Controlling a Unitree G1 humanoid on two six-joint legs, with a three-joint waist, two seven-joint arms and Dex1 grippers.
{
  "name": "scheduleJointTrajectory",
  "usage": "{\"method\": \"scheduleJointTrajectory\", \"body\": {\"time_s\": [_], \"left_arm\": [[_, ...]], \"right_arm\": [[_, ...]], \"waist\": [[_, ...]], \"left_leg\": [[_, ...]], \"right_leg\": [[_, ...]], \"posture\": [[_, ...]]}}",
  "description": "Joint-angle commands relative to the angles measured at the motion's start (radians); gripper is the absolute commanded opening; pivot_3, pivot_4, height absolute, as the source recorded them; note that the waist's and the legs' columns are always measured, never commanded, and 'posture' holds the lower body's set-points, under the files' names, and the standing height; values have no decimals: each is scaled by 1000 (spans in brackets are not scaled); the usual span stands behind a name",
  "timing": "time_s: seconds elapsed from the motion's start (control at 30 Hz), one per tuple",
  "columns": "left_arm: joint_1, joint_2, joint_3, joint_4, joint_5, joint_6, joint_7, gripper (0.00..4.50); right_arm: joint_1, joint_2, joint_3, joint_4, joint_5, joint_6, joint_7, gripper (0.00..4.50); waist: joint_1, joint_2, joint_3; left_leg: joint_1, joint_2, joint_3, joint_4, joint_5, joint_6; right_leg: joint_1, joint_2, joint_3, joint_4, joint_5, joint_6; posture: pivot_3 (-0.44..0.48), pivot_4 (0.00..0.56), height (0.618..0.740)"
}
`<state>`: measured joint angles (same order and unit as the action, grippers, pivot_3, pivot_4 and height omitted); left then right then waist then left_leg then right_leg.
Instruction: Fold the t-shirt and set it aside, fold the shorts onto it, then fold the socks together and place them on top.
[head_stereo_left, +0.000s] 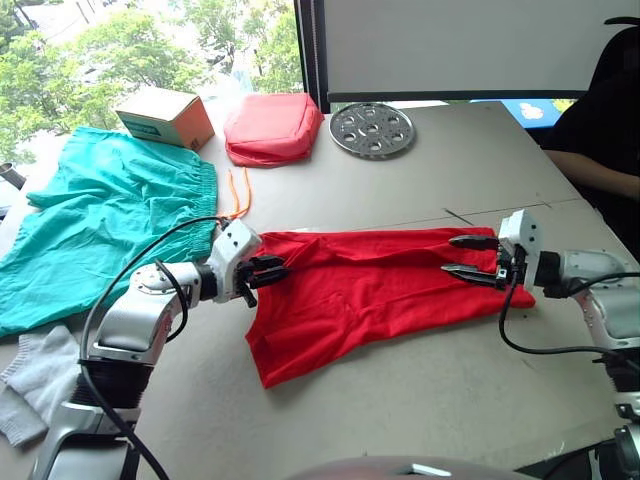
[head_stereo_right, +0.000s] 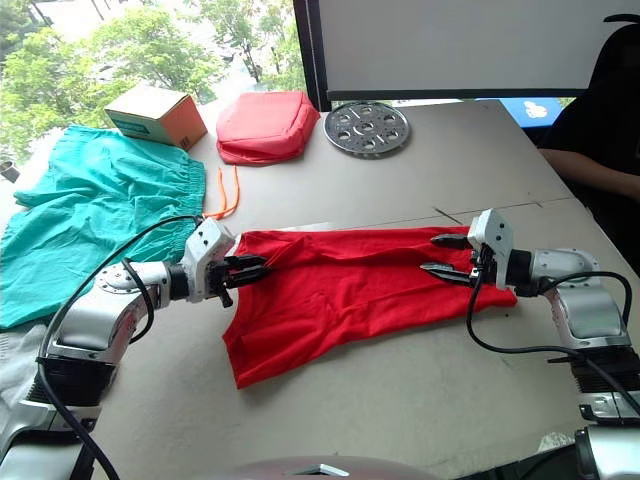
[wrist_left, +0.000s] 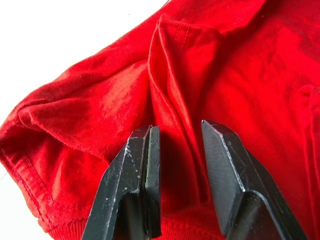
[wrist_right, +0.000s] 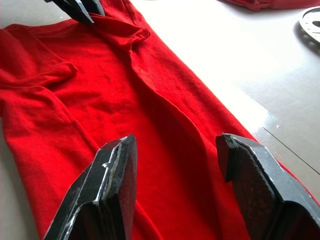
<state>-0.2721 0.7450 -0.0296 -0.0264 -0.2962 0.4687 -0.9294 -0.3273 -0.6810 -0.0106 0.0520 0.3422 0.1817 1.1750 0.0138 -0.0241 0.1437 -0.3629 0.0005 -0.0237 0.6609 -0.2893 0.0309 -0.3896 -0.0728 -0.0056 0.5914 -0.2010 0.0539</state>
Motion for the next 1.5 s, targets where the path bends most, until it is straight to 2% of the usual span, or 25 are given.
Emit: {"method": "scheduleJointTrajectory", "body": {"time_s": [0.03,0.07,0.17,0.3,0.47,0.6,0.67,0.73,0.83,0.93,1.03,1.1,1.2,1.27,1.37,1.47,1.5], "left_arm": [[-20,-8,-17,12,39,-71,-2,1507],[-22,-11,-12,19,34,-83,-11,957],[-27,-6,7,39,21,-103,-38,40],[-27,6,25,65,15,-153,-79,40],[9,22,42,14,-6,-277,-170,40],[70,43,19,-5,43,-396,-211,40],[105,56,-2,7,97,-508,-225,40],[122,57,-2,15,103,-503,-217,40],[107,48,31,17,47,-416,-206,964],[86,70,82,-10,-82,-248,-247,2203],[73,108,124,-30,-188,-129,-306,2203],[32,104,149,-23,-236,-53,-287,2203],[-36,76,159,-1,-251,10,-224,2203],[-69,56,139,23,-206,-4,-180,2203],[-119,22,78,92,-80,-60,-86,2255],[-144,3,13,148,-10,-40,-55,2255],[-140,5,-13,171,22,-46,-52,2255]], "right_arm": [[5,-10,-31,-32,21,-49,15,2688],[7,-13,-31,-27,20,-55,17,2777],[9,-18,-33,-15,18,-66,21,2777],[8,-17,-32,2,9,-80,16,2777],[3,-16,-28,11,6,-84,12,2777],[1,-16,-25,16,4,-84,9,2777],[2,-17,-25,18,3,-81,7,2777],[2,-18,-23,20,-1,-81,4,2777],[-1,-23,-19,30,-11,-65,-8,2777],[-17,-25,-11,62,-45,-46,-41,2777],[-56,-24,3,129,-98,-24,-93,2777],[-94,-23,12,186,-128,16,-125,2777],[-128,-24,24,240,-153,37,-132,2777],[-140,-30,41,266,-170,55,-124,2777],[-169,-31,60,334,-218,47,-148,2026],[-188,-35,82,377,-248,56,-148,339],[-195,-38,91,395,-267,52,-160,339]], "waist": [[0,0,0],[0,0,0],[0,0,0],[0,0,0],[-1,0,0],[-1,0,0],[-1,0,0],[0,1,0],[3,0,0],[1,0,0],[-3,0,0],[-3,1,0],[0,0,0],[0,0,0],[-1,0,0],[-4,0,0],[-6,0,0]], "left_leg": [[0,0,0,0,0,0],[0,0,0,0,0,0],[0,0,0,0,0,0],[0,0,0,0,0,0],[0,1,0,0,0,0],[0,1,1,-1,0,0],[0,1,1,-1,0,0],[0,1,1,-1,0,0],[-1,1,1,-1,0,0],[-1,1,1,-1,0,0],[-1,1,1,-1,0,0],[0,1,1,-1,0,0],[0,1,1,-1,0,0],[0,1,0,-1,0,0],[0,-1,1,-1,0,0],[0,-4,1,-1,0,0],[0,-4,1,-1,0,0]], "right_leg": [[0,0,0,0,0,0],[0,0,0,0,0,0],[0,1,0,0,0,0],[0,1,0,0,0,0],[0,0,0,0,0,0],[0,0,0,-1,0,0],[0,-1,0,0,0,0],[-1,-1,0,0,0,-1],[-2,-7,-2,0,0,-1],[-2,-5,-2,0,1,-1],[-2,0,-2,0,0,-1],[-2,0,-2,0,0,-1],[-2,1,-2,0,0,-1],[-1,1,-2,0,0,-1],[0,2,-2,0,1,0],[0,2,-1,0,2,1],[0,2,-1,0,2,1]], "posture": [[0,150,740],[0,150,740],[0,150,740],[0,150,740],[0,150,740],[0,150,740],[0,150,740],[0,150,740],[0,150,740],[0,150,740],[0,150,740],[0,150,740],[0,150,740],[0,150,740],[0,150,740],[0,150,740],[0,150,740]]}}
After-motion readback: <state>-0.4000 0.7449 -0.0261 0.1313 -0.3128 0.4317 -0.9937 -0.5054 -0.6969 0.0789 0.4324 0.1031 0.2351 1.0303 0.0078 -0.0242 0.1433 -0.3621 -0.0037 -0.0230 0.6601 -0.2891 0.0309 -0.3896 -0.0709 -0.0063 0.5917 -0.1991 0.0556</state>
